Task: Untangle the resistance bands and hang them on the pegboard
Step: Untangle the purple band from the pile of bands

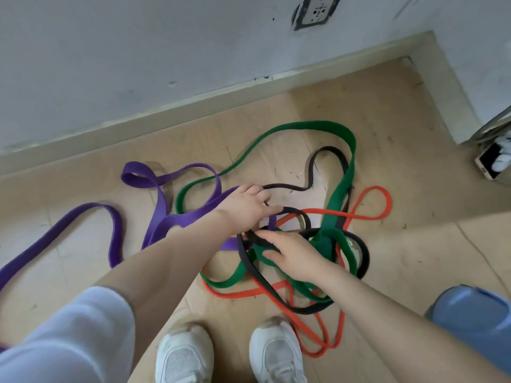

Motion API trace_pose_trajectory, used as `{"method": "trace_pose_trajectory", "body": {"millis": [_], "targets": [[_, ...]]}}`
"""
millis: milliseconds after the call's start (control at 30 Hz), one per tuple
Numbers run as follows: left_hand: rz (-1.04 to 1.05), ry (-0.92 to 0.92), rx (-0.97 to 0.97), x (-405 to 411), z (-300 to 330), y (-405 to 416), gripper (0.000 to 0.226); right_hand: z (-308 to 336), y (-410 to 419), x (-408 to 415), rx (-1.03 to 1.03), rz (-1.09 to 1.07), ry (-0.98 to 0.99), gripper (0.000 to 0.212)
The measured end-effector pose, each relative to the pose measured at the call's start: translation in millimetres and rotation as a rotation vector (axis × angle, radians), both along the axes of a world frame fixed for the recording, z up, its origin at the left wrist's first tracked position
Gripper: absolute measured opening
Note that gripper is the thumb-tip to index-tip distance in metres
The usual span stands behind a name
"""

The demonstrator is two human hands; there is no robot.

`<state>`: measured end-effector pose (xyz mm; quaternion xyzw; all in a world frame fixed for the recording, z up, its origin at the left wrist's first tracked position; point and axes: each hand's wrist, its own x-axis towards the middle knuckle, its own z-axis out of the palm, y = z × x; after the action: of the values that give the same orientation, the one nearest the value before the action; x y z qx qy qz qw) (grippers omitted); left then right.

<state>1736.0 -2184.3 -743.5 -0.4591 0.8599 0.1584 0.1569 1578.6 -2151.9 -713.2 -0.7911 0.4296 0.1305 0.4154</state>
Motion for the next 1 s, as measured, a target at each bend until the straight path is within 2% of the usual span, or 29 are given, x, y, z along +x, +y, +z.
{"method": "trace_pose_trajectory", "body": {"millis": [67, 133, 200, 333, 467, 567, 600, 667, 733, 800, 867, 933, 1000], "targets": [[-0.048, -0.027, -0.058, -5, -1, -5, 0.036, 9, -5, -9, 0.019, 0.017, -0.04, 0.047], [0.046, -0.036, -0.032, 0, 0, -7, 0.027, 18, -11, -21, -0.003, 0.018, -0.056, 0.045], [0.295, 0.061, -0.032, 10, 4, -6, 0.023, 26, -18, -36, -0.022, -0.041, -0.052, 0.04], [0.987, 0.489, -0.158, 22, 27, 0, 0.023, 35, -31, -52, -0.061, -0.18, -0.07, 0.035], [1.416, 0.737, -0.211, 41, 54, -9, 0.029, 30, -23, -39, -0.196, 0.074, -0.007, 0.031], [1.63, 0.758, -0.219, 63, 64, -7, 0.027, 19, -14, -38, -0.4, 0.333, 0.199, 0.039], [1.66, 0.744, -0.214, 68, 65, -2, 0.028, 18, -12, -41, -0.468, 0.371, 0.285, 0.042], [1.619, 0.722, -0.183, 74, 58, 9, 0.028, 13, -6, -47, -0.409, 0.432, 0.412, 0.042], [1.513, 0.682, -0.125, 71, 49, 21, 0.027, 11, -1, -53, -0.113, 0.318, 0.444, 0.053], [1.395, 0.667, -0.078, 64, 42, 31, 0.026, 16, -1, -38, -0.015, 0.045, 0.24, 0.049], [1.292, 0.68, -0.05, 57, 42, 37, 0.025, 19, -7, -7, -0.092, -0.214, 0.02, 0.042], [1.244, 0.715, -0.02, 54, 46, 39, 0.022, 6, -16, 25, -0.089, -0.309, 0.019, 0.039], [1.245, 0.77, 0.005, 53, 51, 39, 0.018, -14, -25, 54, -0.072, -0.299, 0.124, 0.039]]}}
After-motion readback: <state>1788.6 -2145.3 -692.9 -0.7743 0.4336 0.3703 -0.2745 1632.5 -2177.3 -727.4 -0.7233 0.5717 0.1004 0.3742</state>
